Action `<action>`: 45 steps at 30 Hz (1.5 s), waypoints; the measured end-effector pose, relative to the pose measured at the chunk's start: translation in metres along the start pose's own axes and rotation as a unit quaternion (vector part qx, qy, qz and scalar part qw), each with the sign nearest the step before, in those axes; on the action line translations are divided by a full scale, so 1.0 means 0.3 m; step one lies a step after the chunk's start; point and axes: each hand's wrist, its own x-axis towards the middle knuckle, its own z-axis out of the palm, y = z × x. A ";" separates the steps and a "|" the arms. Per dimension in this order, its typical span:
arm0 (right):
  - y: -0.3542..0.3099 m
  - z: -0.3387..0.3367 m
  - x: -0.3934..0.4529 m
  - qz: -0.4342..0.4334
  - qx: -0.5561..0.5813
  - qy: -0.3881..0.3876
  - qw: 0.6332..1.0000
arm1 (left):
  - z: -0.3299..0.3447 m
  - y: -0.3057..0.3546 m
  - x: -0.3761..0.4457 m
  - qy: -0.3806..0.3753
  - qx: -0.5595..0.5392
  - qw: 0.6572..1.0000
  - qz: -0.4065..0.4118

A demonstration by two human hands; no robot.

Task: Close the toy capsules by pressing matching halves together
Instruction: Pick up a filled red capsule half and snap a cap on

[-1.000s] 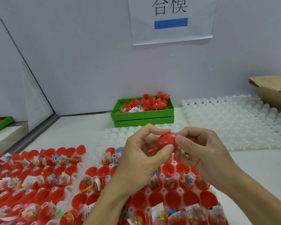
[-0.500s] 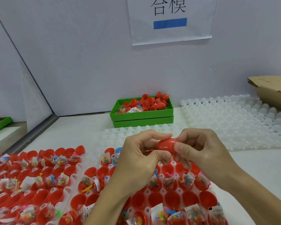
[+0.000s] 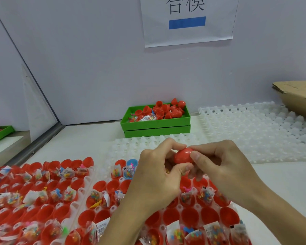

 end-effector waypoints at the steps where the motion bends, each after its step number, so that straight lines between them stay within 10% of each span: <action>1: -0.006 0.008 -0.005 0.000 0.005 -0.011 1.000 | -0.007 -0.004 0.002 -0.002 0.011 1.000 0.010; 9: -0.002 0.044 -0.011 0.028 0.009 -0.014 0.999 | -0.013 -0.013 0.006 -0.016 0.078 0.996 0.035; 18: 0.009 0.009 0.003 0.016 0.183 -0.027 0.983 | -0.023 -0.011 0.015 -0.074 -0.289 0.942 -0.154; 27: 0.039 0.015 0.009 0.038 0.203 -0.031 0.978 | 0.005 0.000 0.012 -0.026 -0.240 0.964 -0.111; 37: 0.043 -0.003 0.019 0.190 0.463 -0.135 0.855 | -0.005 -0.010 0.015 -0.019 -0.169 0.984 -0.060; 45: 0.031 -0.005 0.025 0.188 0.433 -0.138 0.871 | -0.001 -0.017 0.015 -0.002 -0.186 0.982 -0.043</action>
